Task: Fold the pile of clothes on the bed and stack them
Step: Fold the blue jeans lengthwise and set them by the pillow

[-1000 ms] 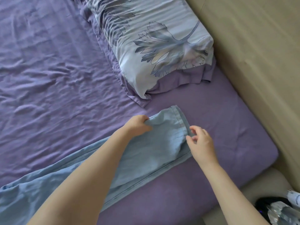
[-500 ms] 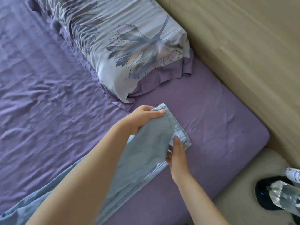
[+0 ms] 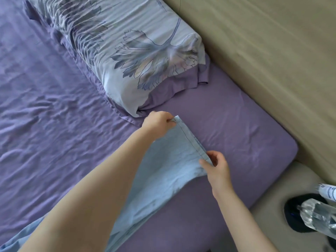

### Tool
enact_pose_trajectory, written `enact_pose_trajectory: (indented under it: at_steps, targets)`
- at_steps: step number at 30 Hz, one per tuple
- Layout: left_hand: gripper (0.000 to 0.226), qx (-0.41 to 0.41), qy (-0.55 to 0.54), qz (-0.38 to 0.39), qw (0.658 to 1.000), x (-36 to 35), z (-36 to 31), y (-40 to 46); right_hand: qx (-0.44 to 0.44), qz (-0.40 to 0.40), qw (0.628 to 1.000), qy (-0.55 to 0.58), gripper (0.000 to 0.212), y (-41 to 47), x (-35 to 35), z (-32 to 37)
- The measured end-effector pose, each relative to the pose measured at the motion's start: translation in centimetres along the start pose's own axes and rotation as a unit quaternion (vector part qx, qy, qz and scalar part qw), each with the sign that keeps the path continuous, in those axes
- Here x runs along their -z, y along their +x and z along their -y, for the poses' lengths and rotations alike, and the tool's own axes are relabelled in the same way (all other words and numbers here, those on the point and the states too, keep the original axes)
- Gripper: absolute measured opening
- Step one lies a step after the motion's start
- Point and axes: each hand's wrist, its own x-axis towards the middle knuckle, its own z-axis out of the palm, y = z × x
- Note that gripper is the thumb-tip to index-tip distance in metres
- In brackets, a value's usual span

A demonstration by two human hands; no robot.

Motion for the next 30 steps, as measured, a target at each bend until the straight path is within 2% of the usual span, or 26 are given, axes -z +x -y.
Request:
enact_pose_trajectory:
  at_steps: [2, 3, 6, 8, 10, 13, 16, 18, 21, 24, 26, 28, 30]
  targets:
    - [0.019, 0.004, 0.070, -0.044, 0.997, -0.7, -0.4, 0.4, 0.006, 0.047, 0.996, -0.073, 0.034, 1.1, 0.7, 0.1]
    - [0.017, 0.016, 0.072, -0.050, 0.996, -1.1, -0.7, 0.6, 0.015, 0.064, 0.991, -0.118, 0.038, 1.7, 1.1, 0.2]
    - [0.023, 0.050, 0.044, -0.046, 0.997, -1.9, -1.2, 1.3, 0.087, 0.094, 0.966, -0.225, 0.026, 3.5, 1.9, 0.8]
    - [0.023, 0.058, 0.056, -0.041, 0.996, -2.3, -1.2, 1.6, 0.117, 0.098, 0.948, -0.279, 0.026, 4.6, 2.3, 1.4]
    - [0.022, 0.075, 0.053, -0.042, 0.995, -3.0, -0.7, 1.4, 0.130, 0.132, 0.914, -0.361, 0.030, 5.6, 2.3, 1.6]
    - [0.036, 0.103, -0.029, -0.090, 0.990, -4.9, -0.1, 0.1, 0.169, 0.155, 0.830, -0.508, 0.040, 6.3, 2.1, 0.7]
    - [0.057, 0.090, -0.087, -0.132, 0.983, -7.6, 0.4, -2.9, 0.206, 0.118, 0.817, -0.525, 0.041, 5.9, 1.7, 0.4]
    - [0.065, 0.082, -0.015, -0.126, 0.989, -10.1, 1.4, -5.6, 0.198, 0.117, 0.834, -0.501, 0.038, 5.5, 1.1, 0.3]
    - [0.065, 0.122, 0.074, -0.080, 0.986, -13.7, 3.5, -9.8, 0.176, 0.121, 0.848, -0.485, 0.031, 5.4, -0.1, 0.8]
    - [0.063, 0.186, 0.090, -0.037, 0.978, -15.4, 5.4, -12.7, 0.158, 0.139, 0.848, -0.487, 0.039, 5.8, -1.2, 1.8]
    - [0.062, 0.196, 0.099, -0.028, 0.975, -15.5, 6.2, -13.8, 0.143, 0.151, 0.850, -0.484, 0.038, 5.9, -2.1, 2.5]
    - [0.063, 0.198, 0.099, -0.031, 0.975, -15.6, 7.0, -14.6, 0.171, 0.148, 0.825, -0.517, 0.030, 5.9, -2.5, 2.4]
    - [0.064, 0.202, 0.092, -0.038, 0.974, -15.3, 8.1, -15.1, 0.193, 0.119, 0.774, -0.591, 0.035, 5.8, -2.4, 2.0]
